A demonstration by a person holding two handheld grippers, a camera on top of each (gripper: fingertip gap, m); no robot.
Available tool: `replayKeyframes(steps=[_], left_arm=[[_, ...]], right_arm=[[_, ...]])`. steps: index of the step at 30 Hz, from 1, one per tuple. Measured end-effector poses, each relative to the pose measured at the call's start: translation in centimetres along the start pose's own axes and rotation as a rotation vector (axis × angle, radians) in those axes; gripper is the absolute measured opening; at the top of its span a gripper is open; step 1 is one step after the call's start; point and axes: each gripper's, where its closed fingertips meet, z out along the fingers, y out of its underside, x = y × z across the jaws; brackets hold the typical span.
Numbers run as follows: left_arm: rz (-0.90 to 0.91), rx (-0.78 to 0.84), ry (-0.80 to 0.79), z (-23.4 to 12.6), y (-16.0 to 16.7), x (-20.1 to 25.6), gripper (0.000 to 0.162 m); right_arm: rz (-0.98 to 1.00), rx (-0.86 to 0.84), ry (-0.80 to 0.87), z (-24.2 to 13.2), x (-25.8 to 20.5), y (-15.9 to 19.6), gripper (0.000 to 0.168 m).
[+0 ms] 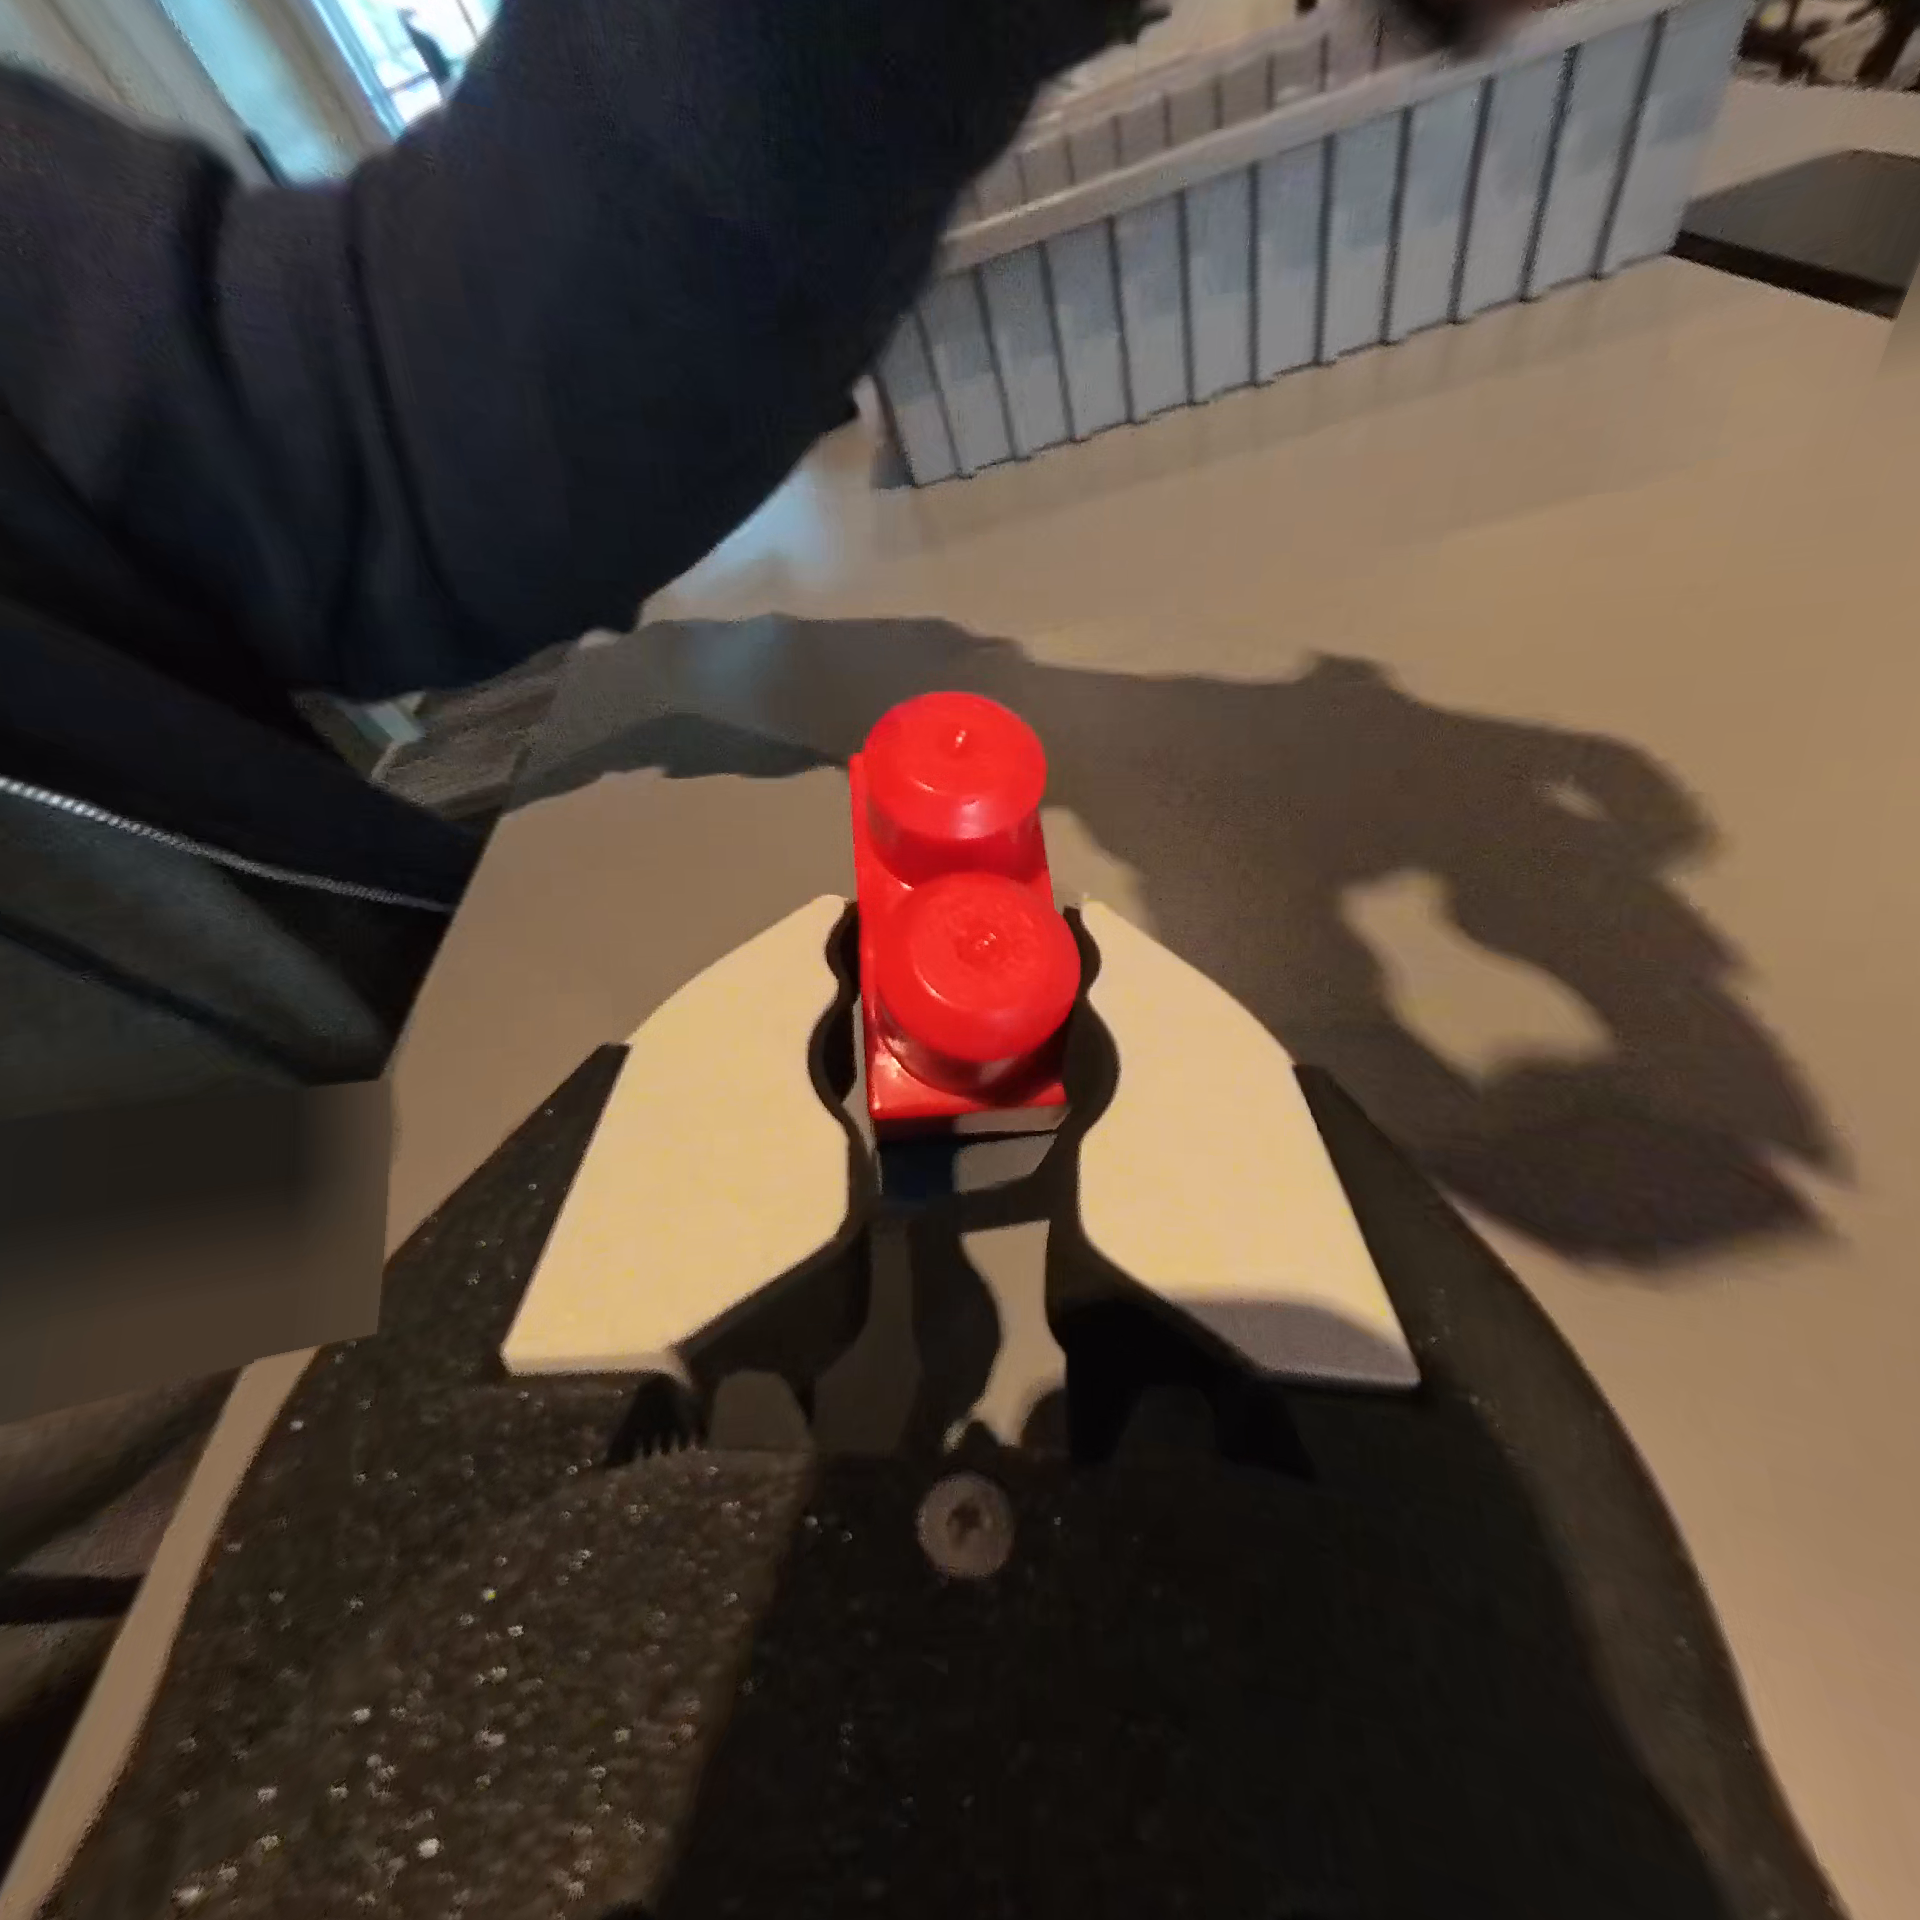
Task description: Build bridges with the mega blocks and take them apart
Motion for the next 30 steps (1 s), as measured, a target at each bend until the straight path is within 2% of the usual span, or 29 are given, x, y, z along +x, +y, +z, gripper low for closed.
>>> replayKeyframes(steps=[1, 4, 7, 10, 13, 15, 16, 19, 21, 25, 27, 30], left_arm=[[0.020, -0.010, 0.061, 2.9, -1.5, 0.3, 0.037], [0.037, -0.080, 0.212, 11.5, -3.7, 1.6, 0.037], [0.089, -0.184, 0.238, 17.3, -3.5, 2.3, 0.038], [0.059, -0.244, 0.262, 19.7, -3.2, 3.1, 0.038], [0.024, -0.197, 0.279, 19.6, -3.7, 3.2, 0.040], [0.008, -0.127, 0.256, 18.4, -4.0, 2.8, 0.053], [-0.010, -0.081, 0.236, 17.2, -4.2, 2.5, 0.054], [-0.091, 0.051, 0.200, 11.3, -3.5, 2.0, 0.060], [-0.153, 0.129, 0.187, 6.3, -1.3, 2.3, 0.061], [-0.365, 0.243, 0.188, -1.8, 6.3, 4.7, 0.062], [-0.506, 0.310, 0.226, -3.8, 9.1, 6.9, 0.063], [-0.584, 0.385, 0.277, -4.3, 10.1, 10.0, 0.063]], right_arm=[[-0.015, 0.006, -0.004, -0.4, -0.8, 0.2, 0.037], [-0.067, 0.010, 0.014, -1.8, -2.6, 1.2, 0.037], [-0.102, 0.015, 0.043, -2.8, -3.4, 1.7, 0.037], [-0.108, 0.004, 0.095, -3.4, -2.9, 1.8, 0.037], [-0.092, 0.011, 0.108, -3.4, -2.5, 1.6, 0.037], [-0.078, 0.013, 0.121, -3.4, -2.3, 1.5, 0.037], [-0.071, 0.023, 0.129, -3.5, -2.2, 1.4, 0.037], [-0.031, 0.078, 0.163, -3.9, -1.6, 0.5, 0.037], [-0.015, 0.113, 0.198, -4.4, -1.0, -0.2, 0.037], [0.030, 0.223, 0.233, -5.3, 0.0, -2.1, 0.037], [0.072, 0.294, 0.231, -5.5, 0.3, -3.2, 0.037], [0.120, 0.378, 0.178, -4.9, 0.0, -4.7, 0.037]])
